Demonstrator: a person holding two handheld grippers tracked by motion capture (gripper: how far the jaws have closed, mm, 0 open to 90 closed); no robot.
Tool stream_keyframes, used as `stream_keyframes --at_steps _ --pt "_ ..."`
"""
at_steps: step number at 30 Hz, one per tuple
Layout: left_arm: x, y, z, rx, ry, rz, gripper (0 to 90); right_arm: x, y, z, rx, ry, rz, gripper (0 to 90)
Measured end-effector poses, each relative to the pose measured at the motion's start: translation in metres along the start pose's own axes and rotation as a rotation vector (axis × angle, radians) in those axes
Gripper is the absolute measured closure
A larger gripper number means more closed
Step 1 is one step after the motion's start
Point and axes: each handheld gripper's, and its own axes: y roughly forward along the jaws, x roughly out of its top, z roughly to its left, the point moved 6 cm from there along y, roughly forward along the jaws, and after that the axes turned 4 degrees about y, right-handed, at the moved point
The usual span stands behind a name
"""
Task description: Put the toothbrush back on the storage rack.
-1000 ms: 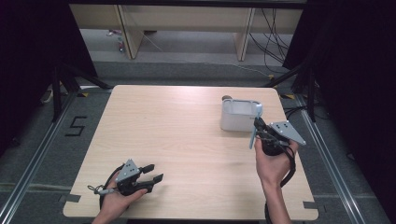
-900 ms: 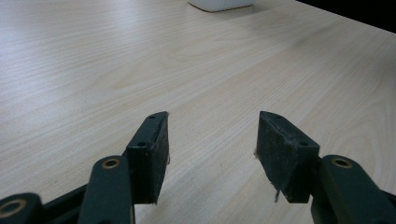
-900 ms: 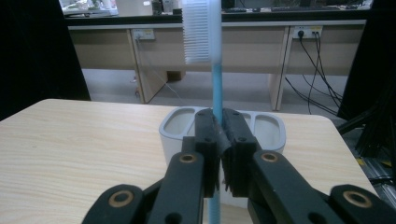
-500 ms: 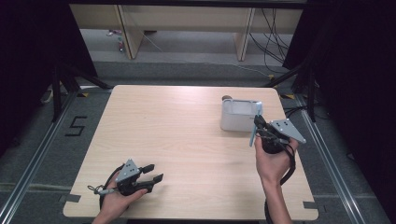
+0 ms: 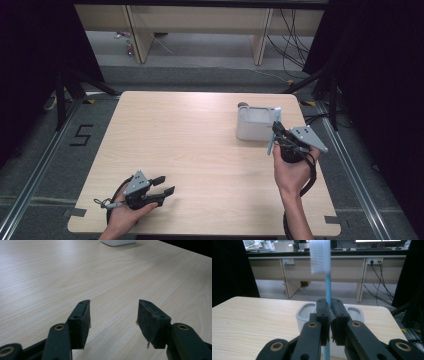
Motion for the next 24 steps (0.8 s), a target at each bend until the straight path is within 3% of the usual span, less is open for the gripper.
stream_keyframes --at_steps 5,11,12,24 --pt "0.0002 0.0005 -0.0007 -0.001 -0.007 -0.004 43.5 0.0023 0.0006 -0.0016 -0.001 -0.017 -0.007 86.0" --pt "-0.0001 0.0001 -0.0002 0.000 -0.001 0.002 43.5 0.0044 0.0019 -0.0005 0.002 0.000 -0.013 86.0" --pt "0.0000 0.0002 -0.0003 0.000 -0.001 0.001 43.5 0.0055 0.0022 -0.0023 -0.003 -0.022 -0.020 86.0" --pt "0.0000 0.0000 -0.0001 0.000 0.000 0.000 43.5 0.0075 0.0059 -0.0026 -0.006 -0.003 -0.015 86.0"
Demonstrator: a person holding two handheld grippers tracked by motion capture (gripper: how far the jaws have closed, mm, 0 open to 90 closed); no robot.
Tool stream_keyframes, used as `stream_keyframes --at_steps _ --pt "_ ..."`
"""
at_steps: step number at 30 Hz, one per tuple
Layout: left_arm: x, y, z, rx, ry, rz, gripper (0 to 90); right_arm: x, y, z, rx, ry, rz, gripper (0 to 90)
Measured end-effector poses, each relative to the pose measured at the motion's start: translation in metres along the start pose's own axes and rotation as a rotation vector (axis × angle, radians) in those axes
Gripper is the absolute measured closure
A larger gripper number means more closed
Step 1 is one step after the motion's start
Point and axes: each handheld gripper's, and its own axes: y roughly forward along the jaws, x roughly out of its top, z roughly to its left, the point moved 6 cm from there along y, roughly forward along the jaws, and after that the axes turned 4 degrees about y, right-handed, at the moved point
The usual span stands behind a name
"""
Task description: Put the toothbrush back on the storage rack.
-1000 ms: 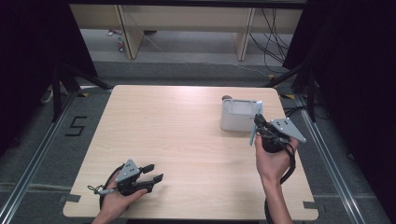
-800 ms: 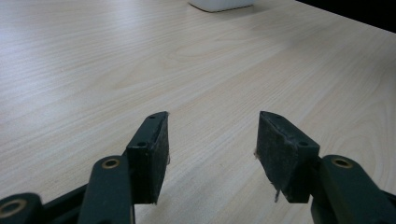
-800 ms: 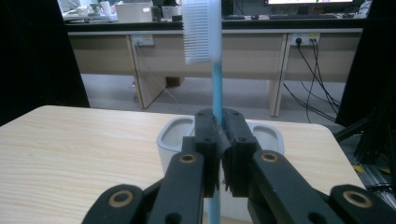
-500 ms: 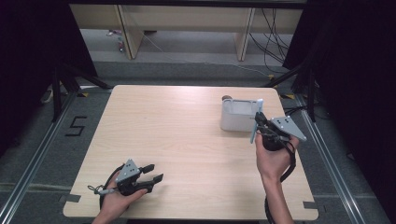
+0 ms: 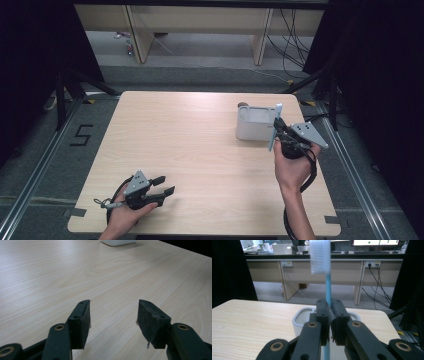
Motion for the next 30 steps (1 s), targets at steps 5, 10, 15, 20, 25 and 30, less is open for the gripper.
stream_keyframes --at_steps 5,10,15,20,25,30 --pt "0.000 0.000 0.000 -0.001 -0.002 0.000 43.5 0.003 0.001 0.000 0.002 -0.004 -0.008 86.0" --pt "0.000 0.000 0.000 0.000 0.000 0.000 43.6 0.005 0.002 -0.001 -0.006 -0.014 -0.014 86.0" --pt "0.000 0.000 0.000 0.001 0.001 -0.001 43.5 0.007 0.003 -0.003 -0.009 -0.014 -0.015 86.0" --pt "0.000 0.000 0.000 0.000 -0.001 -0.001 43.5 0.008 0.005 -0.005 -0.011 -0.019 -0.020 86.0" --pt "0.000 0.000 0.000 0.000 -0.001 -0.001 43.5 0.009 0.006 -0.005 -0.015 -0.014 -0.031 86.0" --pt "0.000 0.000 0.000 0.000 0.000 -0.001 43.5 0.011 0.007 -0.007 -0.015 -0.014 -0.032 86.0"
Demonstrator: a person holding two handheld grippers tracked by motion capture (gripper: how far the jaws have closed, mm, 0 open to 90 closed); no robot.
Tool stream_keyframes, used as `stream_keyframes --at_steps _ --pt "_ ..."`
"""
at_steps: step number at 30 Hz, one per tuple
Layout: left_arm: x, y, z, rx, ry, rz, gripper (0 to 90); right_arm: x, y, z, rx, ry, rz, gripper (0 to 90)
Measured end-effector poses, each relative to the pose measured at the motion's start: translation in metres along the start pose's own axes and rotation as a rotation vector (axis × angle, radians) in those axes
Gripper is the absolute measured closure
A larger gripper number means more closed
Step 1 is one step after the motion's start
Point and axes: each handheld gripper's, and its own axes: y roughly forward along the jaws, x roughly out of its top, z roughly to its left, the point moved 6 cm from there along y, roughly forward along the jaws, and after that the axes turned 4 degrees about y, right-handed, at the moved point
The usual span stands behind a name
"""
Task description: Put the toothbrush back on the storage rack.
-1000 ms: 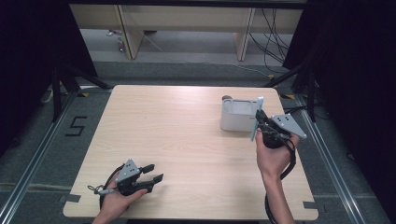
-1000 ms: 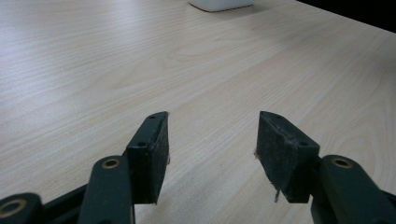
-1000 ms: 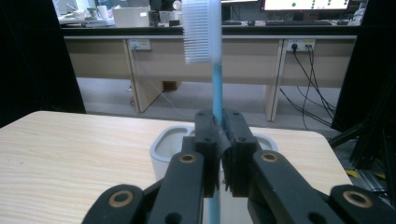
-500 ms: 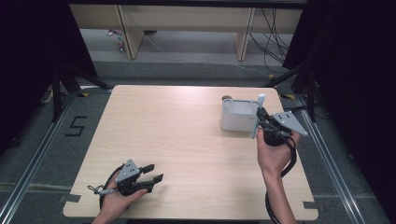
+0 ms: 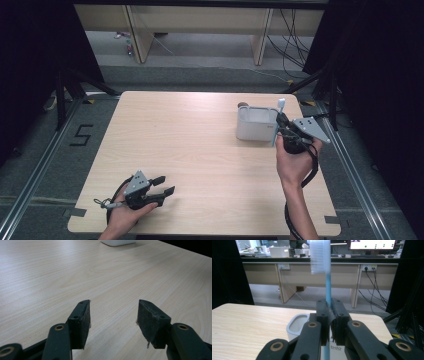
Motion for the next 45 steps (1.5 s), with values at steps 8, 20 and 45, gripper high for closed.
stream_keyframes --at_steps 8,20,45 --pt "0.000 0.000 0.000 0.000 -0.001 -0.001 43.6 0.002 0.002 0.000 -0.001 0.008 0.005 86.0" --pt "0.000 0.000 0.000 -0.001 -0.002 -0.004 43.5 0.007 0.006 -0.003 -0.009 -0.004 -0.012 86.0" --pt "0.000 0.000 0.000 -0.002 0.002 0.001 43.6 0.015 0.015 -0.006 -0.020 -0.008 -0.030 86.0"
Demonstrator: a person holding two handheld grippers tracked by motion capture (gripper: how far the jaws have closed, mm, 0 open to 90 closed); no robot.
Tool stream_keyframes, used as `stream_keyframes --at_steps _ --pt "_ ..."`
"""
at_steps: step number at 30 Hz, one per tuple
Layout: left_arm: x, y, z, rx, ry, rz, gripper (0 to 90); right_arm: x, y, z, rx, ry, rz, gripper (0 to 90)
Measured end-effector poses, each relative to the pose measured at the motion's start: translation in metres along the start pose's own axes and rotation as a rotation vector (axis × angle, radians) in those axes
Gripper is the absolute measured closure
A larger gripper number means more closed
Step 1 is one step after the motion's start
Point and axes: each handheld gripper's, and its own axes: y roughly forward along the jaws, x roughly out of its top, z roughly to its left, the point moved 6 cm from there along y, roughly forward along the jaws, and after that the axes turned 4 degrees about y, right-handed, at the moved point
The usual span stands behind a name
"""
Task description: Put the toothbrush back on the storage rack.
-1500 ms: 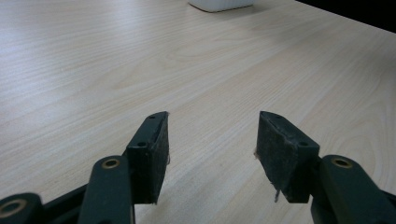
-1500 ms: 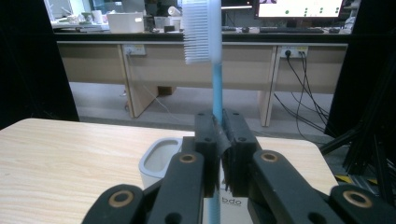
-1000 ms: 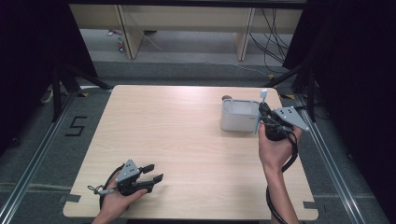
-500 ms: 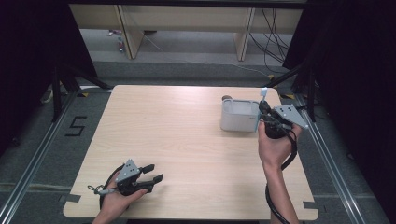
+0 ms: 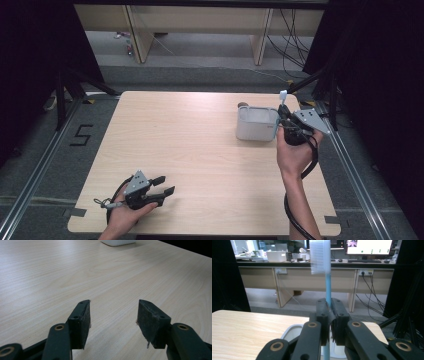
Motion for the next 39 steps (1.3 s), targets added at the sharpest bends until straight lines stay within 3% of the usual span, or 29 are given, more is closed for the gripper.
stream_keyframes --at_steps 13,23,35,39 --pt "0.000 0.000 0.000 0.001 0.000 -0.001 43.6 0.004 0.010 -0.003 -0.012 0.012 0.000 86.0" --pt "0.000 0.000 0.000 0.000 -0.001 -0.003 43.6 0.011 0.017 0.000 -0.013 -0.010 -0.025 86.0" --pt "0.000 0.000 0.000 0.001 -0.001 -0.002 43.6 0.014 0.020 0.002 -0.008 0.020 -0.030 86.0" --pt "0.000 0.000 0.000 -0.002 -0.004 -0.001 43.6 0.017 0.022 0.002 -0.005 0.002 -0.033 86.0"
